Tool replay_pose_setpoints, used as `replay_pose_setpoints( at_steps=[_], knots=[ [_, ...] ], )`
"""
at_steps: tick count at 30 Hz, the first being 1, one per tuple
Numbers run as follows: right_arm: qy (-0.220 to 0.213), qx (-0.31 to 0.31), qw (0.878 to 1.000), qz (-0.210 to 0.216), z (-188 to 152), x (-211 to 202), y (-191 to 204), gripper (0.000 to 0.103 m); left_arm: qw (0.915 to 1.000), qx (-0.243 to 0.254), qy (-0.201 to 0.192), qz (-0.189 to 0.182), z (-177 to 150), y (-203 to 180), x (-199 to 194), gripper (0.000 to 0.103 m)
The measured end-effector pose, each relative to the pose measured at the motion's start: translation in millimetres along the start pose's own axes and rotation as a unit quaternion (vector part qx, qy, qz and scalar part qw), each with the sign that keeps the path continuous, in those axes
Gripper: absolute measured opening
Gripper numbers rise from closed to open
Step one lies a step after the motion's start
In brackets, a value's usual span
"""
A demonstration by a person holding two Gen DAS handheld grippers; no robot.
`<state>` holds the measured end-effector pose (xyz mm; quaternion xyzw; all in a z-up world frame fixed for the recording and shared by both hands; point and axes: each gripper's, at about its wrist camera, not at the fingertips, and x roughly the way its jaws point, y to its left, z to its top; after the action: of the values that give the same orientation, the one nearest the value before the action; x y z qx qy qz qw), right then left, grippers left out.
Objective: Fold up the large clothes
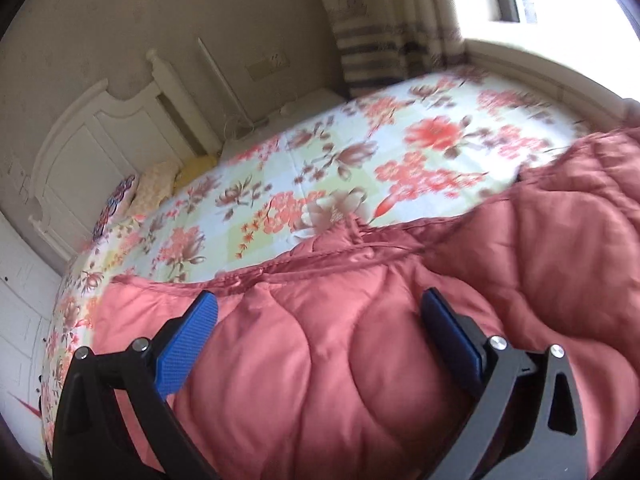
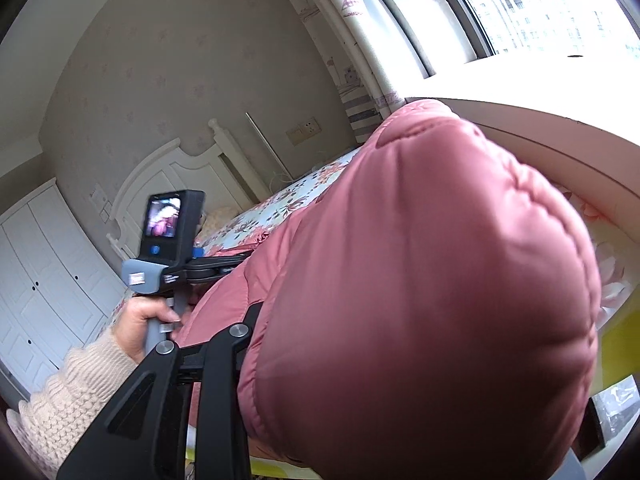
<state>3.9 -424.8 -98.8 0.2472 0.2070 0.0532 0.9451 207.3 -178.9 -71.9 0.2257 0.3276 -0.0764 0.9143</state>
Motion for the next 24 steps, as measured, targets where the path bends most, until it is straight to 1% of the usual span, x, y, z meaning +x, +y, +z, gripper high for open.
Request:
replay_pose_setpoints(
  at_steps=[1, 4, 6, 8, 10, 12, 21, 23, 24],
  knots=[
    [0.001, 0.002, 1.0, -0.001, 1, 2, -2, 0.038, 0.9999, 0.0, -0.012, -0.004, -6, 2, -13, 0.101],
    [0.005, 0.009, 1.0, -0.005, -2, 3, -5, 0.039, 0.9998, 0.001, -0.018, -0.005, -24, 1, -25, 0.101],
    [0.007, 0.013, 1.0, -0.007, -2, 5, -6, 0.039, 0.9997, -0.007, -0.022, -0.01, -35, 2, -23, 0.101],
    [0.008, 0.009, 1.0, -0.01, -2, 6, -5, 0.039, 0.9991, -0.022, -0.027, -0.024, -42, 5, -20, 0.101],
    [0.007, 0.002, 1.0, -0.014, 0, 6, -2, 0.039, 0.9983, -0.035, -0.028, -0.037, -44, 9, -18, 0.101],
    [0.007, -0.002, 1.0, -0.017, 1, 6, 1, 0.039, 0.9982, -0.038, -0.027, -0.039, -45, 9, -16, 0.101],
    [0.0, -0.02, 0.999, -0.043, 8, 8, 15, 0.039, 0.998, -0.044, -0.03, -0.034, -48, 9, -15, 0.101],
    [-0.004, -0.028, 0.998, -0.051, 9, 7, 21, 0.039, 0.9981, -0.044, -0.033, -0.028, -48, 9, -14, 0.101],
    [-0.007, -0.033, 0.998, -0.054, 11, 7, 26, 0.039, 0.9983, -0.041, -0.038, -0.019, -49, 7, -15, 0.101]
  ],
)
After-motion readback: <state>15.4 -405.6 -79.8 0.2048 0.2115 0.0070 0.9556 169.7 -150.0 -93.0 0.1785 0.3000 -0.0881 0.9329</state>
